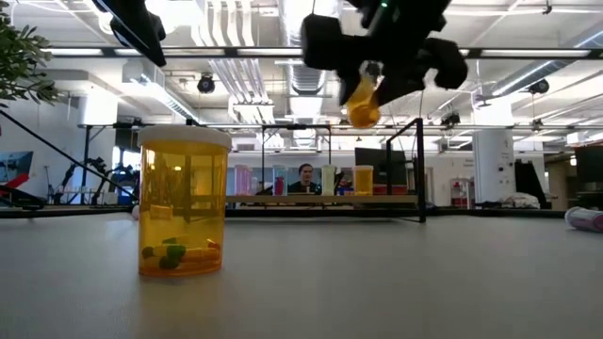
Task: Pick and place medicine bottles onto shelf by color
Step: Put the right orange pill bottle on the shelf aligned with the other orange pill bottle
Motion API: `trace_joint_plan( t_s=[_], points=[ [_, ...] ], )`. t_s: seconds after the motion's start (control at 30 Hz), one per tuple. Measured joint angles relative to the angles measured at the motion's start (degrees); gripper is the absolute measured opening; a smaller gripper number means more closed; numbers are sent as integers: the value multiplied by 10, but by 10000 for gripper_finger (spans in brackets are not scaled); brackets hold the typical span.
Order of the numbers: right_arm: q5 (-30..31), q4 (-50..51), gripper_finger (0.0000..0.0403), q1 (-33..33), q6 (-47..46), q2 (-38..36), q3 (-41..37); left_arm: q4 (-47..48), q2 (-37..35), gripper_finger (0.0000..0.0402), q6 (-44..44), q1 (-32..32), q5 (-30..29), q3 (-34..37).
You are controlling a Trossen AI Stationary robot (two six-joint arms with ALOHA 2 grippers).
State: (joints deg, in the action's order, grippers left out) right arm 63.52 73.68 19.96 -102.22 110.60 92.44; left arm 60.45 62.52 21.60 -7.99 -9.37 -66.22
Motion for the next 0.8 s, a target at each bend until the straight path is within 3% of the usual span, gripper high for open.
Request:
trace_joint_plan(
  t_s=[0.13,0.27,0.6,0.8],
  points=[
    [58,20,183,-9,-70,-23,-37,0,0,176,-1,0,-26,-1],
    [62,1,183,-20,-75,-26,-80,-6,0,176,-28,2,-63,-4],
    [128,-12,182,-26,-215,-27,-170,-118,0,176,-130,9,-137,-7],
    [111,-76,182,-49,-158,-27,-167,-175,0,176,-172,13,-154,-23]
  ],
)
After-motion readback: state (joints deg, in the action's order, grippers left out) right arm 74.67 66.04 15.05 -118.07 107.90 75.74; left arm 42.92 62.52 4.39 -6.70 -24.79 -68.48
